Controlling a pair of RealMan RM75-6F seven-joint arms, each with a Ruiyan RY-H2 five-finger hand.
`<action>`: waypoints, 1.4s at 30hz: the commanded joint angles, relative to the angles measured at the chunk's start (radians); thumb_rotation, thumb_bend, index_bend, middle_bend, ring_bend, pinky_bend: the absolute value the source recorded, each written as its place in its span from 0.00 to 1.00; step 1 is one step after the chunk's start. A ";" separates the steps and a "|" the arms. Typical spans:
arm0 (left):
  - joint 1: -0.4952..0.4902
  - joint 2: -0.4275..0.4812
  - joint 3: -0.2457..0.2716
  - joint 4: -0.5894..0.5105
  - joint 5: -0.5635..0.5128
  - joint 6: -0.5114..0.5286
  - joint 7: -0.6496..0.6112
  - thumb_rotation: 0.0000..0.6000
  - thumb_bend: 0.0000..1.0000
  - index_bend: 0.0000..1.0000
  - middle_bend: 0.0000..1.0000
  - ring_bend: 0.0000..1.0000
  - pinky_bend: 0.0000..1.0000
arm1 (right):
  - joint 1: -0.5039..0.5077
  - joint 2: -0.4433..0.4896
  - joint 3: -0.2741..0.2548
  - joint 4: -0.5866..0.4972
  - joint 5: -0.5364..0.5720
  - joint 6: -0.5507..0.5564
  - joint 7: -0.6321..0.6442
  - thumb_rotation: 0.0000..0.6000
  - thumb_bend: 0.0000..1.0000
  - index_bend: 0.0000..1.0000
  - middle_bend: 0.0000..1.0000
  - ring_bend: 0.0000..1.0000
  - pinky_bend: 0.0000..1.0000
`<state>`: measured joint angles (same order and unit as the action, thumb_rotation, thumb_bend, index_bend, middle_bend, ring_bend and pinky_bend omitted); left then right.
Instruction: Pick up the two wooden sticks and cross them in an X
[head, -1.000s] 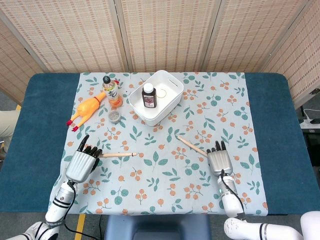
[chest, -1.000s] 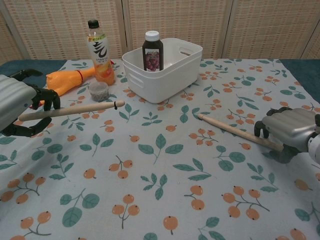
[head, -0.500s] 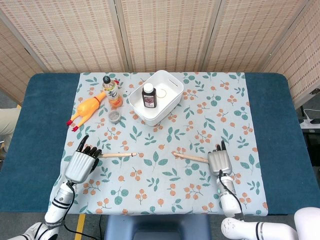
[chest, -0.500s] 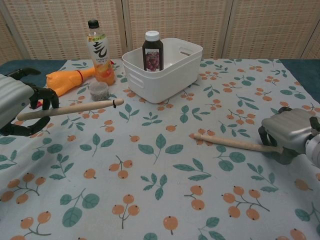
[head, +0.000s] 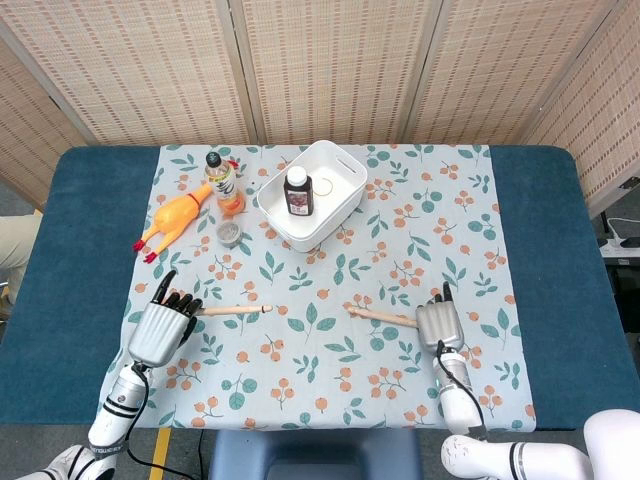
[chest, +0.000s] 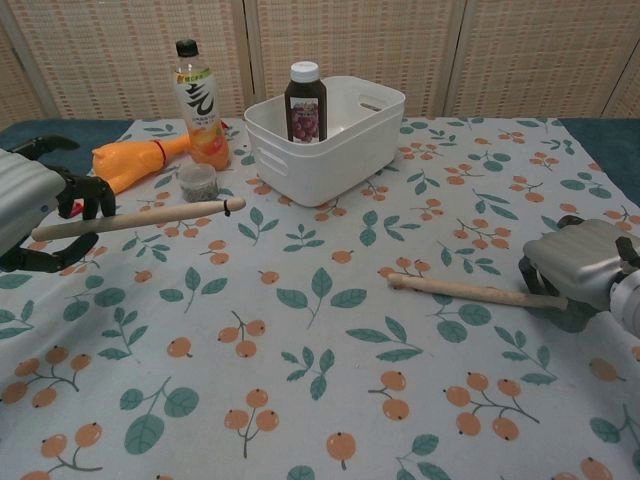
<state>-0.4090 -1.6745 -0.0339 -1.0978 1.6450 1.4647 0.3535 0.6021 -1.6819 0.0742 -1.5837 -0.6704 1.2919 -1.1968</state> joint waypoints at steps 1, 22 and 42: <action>0.000 -0.001 0.000 0.002 -0.001 -0.002 0.002 1.00 0.54 0.85 0.92 0.51 0.15 | 0.004 -0.007 -0.006 0.008 0.003 0.003 -0.006 1.00 0.37 0.65 0.56 0.34 0.00; 0.004 -0.001 -0.003 0.004 -0.004 -0.003 0.008 1.00 0.54 0.85 0.92 0.52 0.15 | -0.010 0.018 -0.037 -0.002 -0.099 0.028 0.064 1.00 0.37 0.98 0.84 0.57 0.00; -0.023 0.076 -0.066 -0.210 -0.097 -0.091 0.009 1.00 0.54 0.85 0.93 0.53 0.15 | -0.088 0.191 -0.043 -0.178 -0.415 0.020 0.468 1.00 0.38 1.00 0.87 0.60 0.07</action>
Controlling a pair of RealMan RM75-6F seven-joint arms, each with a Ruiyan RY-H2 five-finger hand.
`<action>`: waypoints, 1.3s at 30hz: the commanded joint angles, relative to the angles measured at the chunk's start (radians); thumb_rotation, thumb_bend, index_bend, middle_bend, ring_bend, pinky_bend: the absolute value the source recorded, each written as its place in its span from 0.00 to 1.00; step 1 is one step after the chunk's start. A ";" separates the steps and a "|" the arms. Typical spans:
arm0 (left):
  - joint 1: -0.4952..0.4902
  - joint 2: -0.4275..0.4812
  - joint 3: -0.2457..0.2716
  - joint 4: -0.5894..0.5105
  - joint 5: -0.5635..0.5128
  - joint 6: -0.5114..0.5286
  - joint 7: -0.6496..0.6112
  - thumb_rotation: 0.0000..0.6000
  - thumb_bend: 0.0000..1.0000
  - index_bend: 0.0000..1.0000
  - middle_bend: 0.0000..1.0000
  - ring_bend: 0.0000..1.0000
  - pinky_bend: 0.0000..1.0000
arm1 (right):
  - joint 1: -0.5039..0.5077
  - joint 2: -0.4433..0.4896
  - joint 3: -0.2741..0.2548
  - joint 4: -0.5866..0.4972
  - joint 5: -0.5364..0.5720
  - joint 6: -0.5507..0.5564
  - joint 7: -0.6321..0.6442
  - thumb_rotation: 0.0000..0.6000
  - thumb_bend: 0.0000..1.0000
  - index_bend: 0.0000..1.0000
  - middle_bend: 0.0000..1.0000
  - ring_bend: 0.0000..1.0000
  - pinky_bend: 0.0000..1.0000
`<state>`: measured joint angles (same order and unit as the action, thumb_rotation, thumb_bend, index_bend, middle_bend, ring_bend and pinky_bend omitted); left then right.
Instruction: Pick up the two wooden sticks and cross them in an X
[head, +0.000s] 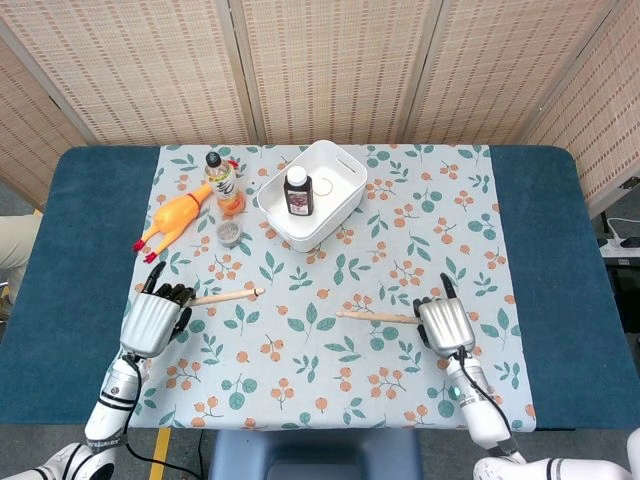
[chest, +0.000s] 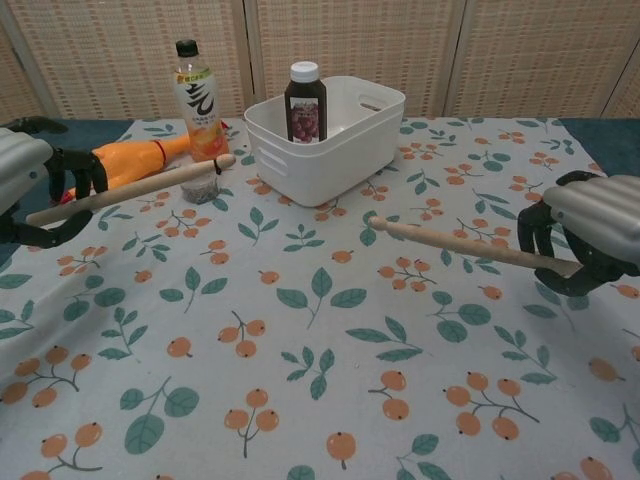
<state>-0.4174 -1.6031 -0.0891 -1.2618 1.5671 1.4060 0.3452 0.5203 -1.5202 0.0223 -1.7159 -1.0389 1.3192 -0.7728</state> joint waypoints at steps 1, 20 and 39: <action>-0.024 0.001 -0.019 -0.066 -0.035 -0.053 0.022 1.00 0.54 0.85 0.93 0.53 0.15 | -0.004 0.033 0.011 -0.061 -0.065 -0.012 0.057 1.00 0.39 1.00 0.87 0.60 0.07; -0.074 -0.067 -0.068 -0.391 -0.185 -0.118 0.275 1.00 0.54 0.85 0.94 0.55 0.17 | 0.084 -0.002 0.113 -0.178 0.026 -0.082 -0.050 1.00 0.44 1.00 0.87 0.60 0.08; -0.068 -0.109 -0.042 -0.384 -0.161 -0.081 0.296 1.00 0.54 0.86 0.94 0.56 0.17 | 0.101 0.025 0.108 -0.171 0.075 -0.089 -0.019 1.00 0.44 1.00 0.87 0.60 0.08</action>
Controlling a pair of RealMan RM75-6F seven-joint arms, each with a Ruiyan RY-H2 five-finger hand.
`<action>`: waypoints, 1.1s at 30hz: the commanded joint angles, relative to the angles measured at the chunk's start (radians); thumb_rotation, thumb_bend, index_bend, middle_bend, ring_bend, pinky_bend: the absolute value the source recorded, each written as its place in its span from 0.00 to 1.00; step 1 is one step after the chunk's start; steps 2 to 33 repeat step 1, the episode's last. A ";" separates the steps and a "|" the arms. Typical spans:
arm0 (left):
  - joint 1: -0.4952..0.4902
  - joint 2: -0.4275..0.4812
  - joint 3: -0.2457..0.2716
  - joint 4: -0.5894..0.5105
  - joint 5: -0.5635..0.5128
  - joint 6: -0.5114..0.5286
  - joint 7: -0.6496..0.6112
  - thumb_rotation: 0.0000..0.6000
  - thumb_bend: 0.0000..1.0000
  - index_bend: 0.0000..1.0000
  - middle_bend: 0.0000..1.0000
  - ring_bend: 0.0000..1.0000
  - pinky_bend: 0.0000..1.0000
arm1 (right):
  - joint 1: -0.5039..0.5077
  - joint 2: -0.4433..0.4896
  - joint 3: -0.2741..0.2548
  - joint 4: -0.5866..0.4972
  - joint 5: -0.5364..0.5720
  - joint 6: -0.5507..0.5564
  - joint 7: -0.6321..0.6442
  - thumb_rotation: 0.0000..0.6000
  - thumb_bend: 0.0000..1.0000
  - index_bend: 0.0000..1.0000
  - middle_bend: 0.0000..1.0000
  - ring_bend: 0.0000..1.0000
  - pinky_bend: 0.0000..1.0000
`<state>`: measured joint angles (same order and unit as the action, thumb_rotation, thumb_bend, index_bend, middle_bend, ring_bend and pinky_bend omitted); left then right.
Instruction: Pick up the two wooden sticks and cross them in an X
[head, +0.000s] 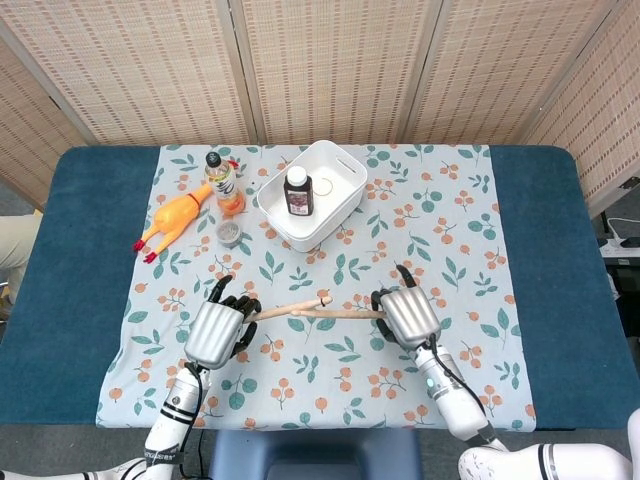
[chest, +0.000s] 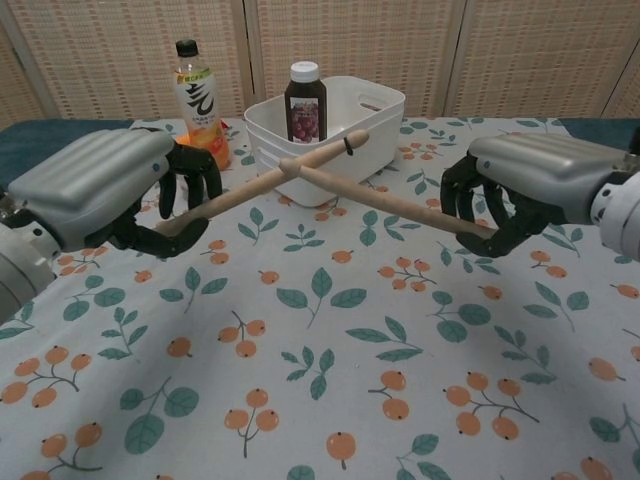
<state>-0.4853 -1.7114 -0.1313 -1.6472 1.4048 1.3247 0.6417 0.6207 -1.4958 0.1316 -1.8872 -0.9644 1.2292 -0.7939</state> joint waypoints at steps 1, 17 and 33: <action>-0.001 -0.001 0.000 0.003 0.002 0.001 -0.002 1.00 0.54 0.86 0.94 0.56 0.17 | 0.000 0.002 -0.002 0.000 0.001 0.001 0.004 1.00 0.44 1.00 0.87 0.60 0.08; -0.001 -0.001 0.000 0.003 0.002 0.001 -0.002 1.00 0.54 0.86 0.94 0.56 0.17 | 0.000 0.002 -0.002 0.000 0.001 0.001 0.004 1.00 0.44 1.00 0.87 0.60 0.08; -0.001 -0.001 0.000 0.003 0.002 0.001 -0.002 1.00 0.54 0.86 0.94 0.56 0.17 | 0.000 0.002 -0.002 0.000 0.001 0.001 0.004 1.00 0.44 1.00 0.87 0.60 0.08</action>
